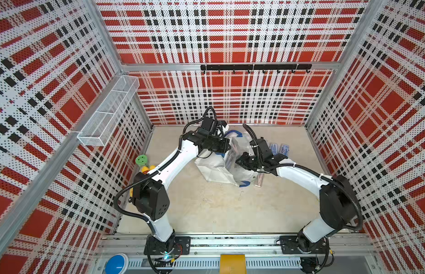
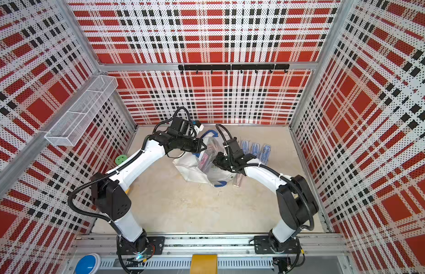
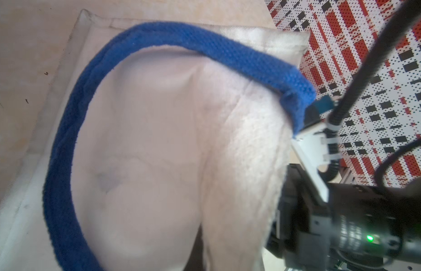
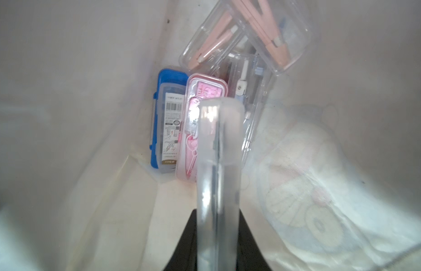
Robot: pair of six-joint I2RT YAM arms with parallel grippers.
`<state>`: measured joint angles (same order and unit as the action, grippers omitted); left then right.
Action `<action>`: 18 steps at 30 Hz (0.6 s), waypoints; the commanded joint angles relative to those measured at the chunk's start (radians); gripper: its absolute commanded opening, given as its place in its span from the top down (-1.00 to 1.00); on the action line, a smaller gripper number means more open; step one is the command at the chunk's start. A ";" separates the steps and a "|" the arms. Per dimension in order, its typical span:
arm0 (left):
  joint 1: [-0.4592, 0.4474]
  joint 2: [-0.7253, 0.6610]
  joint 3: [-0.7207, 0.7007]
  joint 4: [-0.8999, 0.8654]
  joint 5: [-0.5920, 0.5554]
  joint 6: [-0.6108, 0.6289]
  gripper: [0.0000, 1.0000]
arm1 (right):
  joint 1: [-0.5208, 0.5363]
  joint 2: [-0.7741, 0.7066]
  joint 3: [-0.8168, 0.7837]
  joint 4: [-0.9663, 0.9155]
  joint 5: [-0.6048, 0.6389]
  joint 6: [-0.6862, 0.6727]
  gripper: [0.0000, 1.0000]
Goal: Take out the compass set from the canvas bag
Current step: Pick up the compass set from the canvas bag, then place the compass set at the center of the board.
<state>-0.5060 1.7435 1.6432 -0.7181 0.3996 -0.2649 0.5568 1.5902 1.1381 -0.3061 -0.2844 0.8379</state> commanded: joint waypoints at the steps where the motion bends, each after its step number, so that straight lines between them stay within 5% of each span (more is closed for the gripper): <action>1: -0.009 -0.018 0.019 0.013 0.018 -0.008 1.00 | -0.054 -0.072 -0.028 -0.006 -0.092 -0.102 0.73; 10: -0.001 -0.024 0.019 0.029 0.019 -0.013 1.00 | -0.324 -0.232 -0.101 -0.109 -0.276 -0.235 0.74; 18: 0.008 -0.032 0.020 0.016 0.021 -0.004 1.00 | -0.545 -0.267 -0.251 -0.182 -0.318 -0.336 0.74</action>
<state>-0.5037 1.7435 1.6432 -0.7177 0.4004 -0.2687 0.0380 1.3262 0.9371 -0.4549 -0.5632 0.5697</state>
